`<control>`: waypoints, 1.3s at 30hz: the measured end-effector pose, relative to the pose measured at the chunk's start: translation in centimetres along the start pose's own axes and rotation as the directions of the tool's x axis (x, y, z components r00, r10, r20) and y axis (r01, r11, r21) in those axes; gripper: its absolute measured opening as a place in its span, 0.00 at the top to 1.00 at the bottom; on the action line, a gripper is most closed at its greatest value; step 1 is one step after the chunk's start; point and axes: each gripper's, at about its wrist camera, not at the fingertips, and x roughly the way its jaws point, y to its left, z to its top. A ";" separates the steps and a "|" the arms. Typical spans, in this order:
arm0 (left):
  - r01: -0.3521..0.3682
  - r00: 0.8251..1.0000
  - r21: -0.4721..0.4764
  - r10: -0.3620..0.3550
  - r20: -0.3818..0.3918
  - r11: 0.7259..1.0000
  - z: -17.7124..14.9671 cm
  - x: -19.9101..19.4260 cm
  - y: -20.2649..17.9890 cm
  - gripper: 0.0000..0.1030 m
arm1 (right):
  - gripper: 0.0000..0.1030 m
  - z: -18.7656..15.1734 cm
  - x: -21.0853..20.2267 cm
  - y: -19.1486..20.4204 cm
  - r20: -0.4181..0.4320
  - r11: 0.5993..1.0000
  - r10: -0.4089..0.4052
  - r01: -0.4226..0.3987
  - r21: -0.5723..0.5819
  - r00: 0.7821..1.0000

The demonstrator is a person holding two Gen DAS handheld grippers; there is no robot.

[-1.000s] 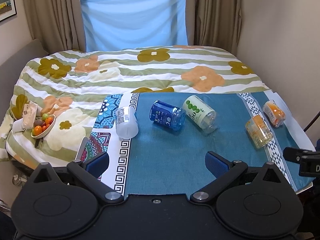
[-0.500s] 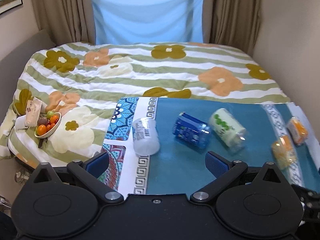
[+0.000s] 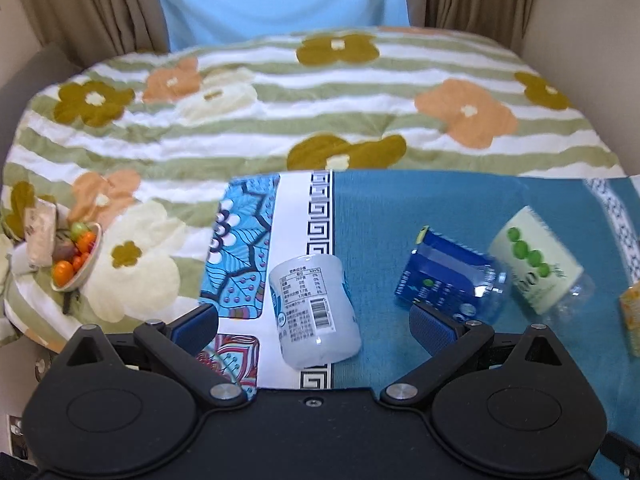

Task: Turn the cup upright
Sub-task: 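Move the left gripper to the white cup lying on its side and close on it, then lift the white cup off the cloth with the left gripper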

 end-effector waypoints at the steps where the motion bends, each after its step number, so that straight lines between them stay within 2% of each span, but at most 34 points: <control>1: 0.007 1.000 -0.006 -0.007 -0.020 1.000 0.3 0.9 0.2 0.01 | 0.00 0.1 0.5 0.1 -0.010 1.000 0.001 -0.001 -0.002 1.000; 7: 0.026 0.992 -0.027 -0.029 -0.119 0.999 1.2 5.0 1.0 0.07 | 0.00 0.6 2.0 0.6 -0.039 1.000 -0.008 0.007 -0.026 0.999; 9: 0.036 0.988 -0.036 -0.041 -0.149 0.999 1.3 5.9 1.2 0.09 | 0.00 0.7 2.3 0.6 -0.047 1.000 -0.012 0.011 -0.022 0.999; 11: 0.041 0.984 -0.046 -0.048 -0.173 0.998 1.6 6.7 1.3 0.16 | 0.00 0.8 2.5 0.6 -0.052 1.000 -0.021 0.020 -0.019 0.998; 15: 0.052 0.976 -0.058 -0.063 -0.208 0.997 1.7 7.8 1.5 0.18 | 0.00 1.1 2.7 0.7 -0.053 1.000 -0.020 0.020 -0.008 0.998; 19: 0.070 0.967 -0.075 -0.087 -0.240 0.995 1.7 8.5 1.8 0.26 | 0.00 1.3 2.7 1.0 -0.055 1.000 -0.015 0.014 -0.009 0.998; 20: 0.076 0.964 -0.080 -0.094 -0.248 0.994 1.7 8.7 1.9 0.33 | 0.00 1.3 2.8 1.1 -0.055 1.000 -0.014 0.013 -0.008 0.998; 21: 0.080 0.962 -0.083 -0.099 -0.253 0.993 1.7 8.9 1.9 0.33 | 0.00 1.3 2.9 1.1 -0.057 1.000 -0.014 0.013 -0.007 0.998; 30: 0.105 0.965 -0.069 -0.119 -0.234 0.992 1.5 8.2 1.9 0.36 | 0.00 1.2 2.9 1.2 -0.059 1.000 -0.018 0.018 0.001 0.998; 39: 0.131 0.971 -0.045 -0.138 -0.197 0.990 0.3 4.6 0.8 0.36 | 0.00 0.7 1.5 0.9 -0.036 1.000 -0.020 0.020 0.013 0.999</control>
